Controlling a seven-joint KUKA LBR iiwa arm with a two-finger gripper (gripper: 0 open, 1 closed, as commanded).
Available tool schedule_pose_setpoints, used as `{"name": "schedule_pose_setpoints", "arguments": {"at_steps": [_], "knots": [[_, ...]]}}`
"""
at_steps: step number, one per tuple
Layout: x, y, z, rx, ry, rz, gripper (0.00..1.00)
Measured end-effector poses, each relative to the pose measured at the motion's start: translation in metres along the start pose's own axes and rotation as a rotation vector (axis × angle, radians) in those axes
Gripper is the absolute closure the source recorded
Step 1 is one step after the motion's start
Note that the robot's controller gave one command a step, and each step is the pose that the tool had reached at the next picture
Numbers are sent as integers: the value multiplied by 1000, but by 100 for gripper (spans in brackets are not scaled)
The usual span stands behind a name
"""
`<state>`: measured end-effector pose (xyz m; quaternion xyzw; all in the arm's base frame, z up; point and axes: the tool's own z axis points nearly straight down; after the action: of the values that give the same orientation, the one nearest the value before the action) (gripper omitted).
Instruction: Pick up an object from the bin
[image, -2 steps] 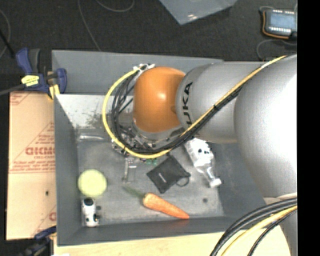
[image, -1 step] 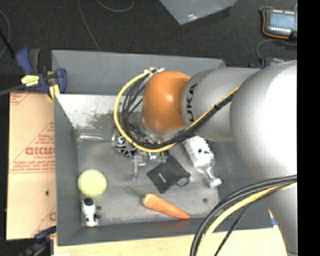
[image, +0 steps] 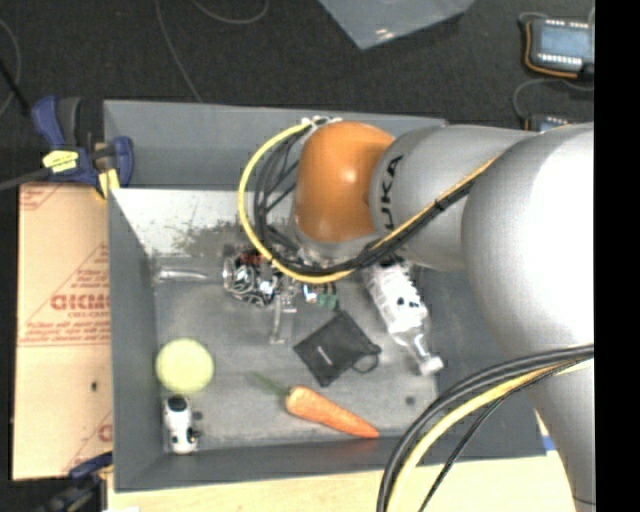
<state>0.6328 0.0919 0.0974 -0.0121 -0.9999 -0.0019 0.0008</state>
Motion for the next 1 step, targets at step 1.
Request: {"name": "schedule_pose_setpoints", "arguments": {"at_steps": [1], "knots": [[-14, -16, -9, 2, -13, -105, 0]]}}
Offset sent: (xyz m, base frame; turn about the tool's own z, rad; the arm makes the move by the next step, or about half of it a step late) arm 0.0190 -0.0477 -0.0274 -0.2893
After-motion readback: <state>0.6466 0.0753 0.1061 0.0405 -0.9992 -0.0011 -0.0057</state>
